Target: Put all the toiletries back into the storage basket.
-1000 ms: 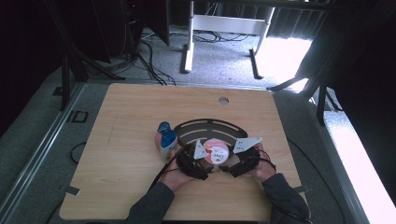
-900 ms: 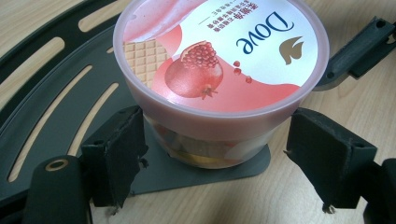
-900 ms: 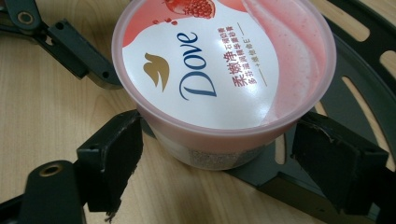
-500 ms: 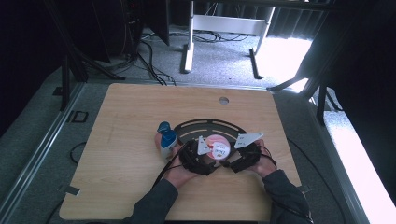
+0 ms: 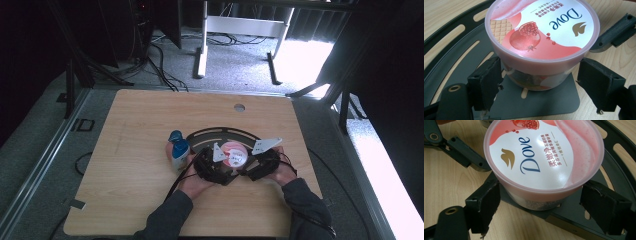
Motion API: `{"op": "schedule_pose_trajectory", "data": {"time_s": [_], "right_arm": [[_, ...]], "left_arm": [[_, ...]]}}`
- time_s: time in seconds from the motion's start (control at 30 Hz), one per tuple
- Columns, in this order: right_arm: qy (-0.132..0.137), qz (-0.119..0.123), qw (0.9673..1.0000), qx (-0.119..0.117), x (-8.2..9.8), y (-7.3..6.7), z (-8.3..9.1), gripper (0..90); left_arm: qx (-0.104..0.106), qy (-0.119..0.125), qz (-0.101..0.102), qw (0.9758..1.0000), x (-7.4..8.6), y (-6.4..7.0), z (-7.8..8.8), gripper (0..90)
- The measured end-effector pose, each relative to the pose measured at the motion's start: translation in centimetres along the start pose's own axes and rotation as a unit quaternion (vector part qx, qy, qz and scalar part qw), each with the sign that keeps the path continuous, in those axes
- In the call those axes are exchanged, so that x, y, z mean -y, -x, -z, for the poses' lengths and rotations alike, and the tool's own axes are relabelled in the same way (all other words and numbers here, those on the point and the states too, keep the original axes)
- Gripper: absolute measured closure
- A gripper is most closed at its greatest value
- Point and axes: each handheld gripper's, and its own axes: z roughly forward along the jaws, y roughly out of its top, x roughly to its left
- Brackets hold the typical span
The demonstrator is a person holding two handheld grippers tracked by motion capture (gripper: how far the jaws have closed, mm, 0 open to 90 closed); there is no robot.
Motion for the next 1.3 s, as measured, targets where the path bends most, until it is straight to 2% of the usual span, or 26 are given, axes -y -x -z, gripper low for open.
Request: {"op": "schedule_pose_trajectory", "data": {"time_s": [0.8,1.3], "right_arm": [[-0.002,-0.024,0.9996,0.014,0.7,1.8,0.2,17.0],[-0.008,-0.044,0.9986,0.027,1.0,3.4,0.8,17.8]], "left_arm": [[0.003,-0.007,0.001,1.0,-1.4,-0.6,-2.0,21.3],[0.007,0.003,0.017,0.9998,-2.6,-1.1,-3.6,21.9]]}}
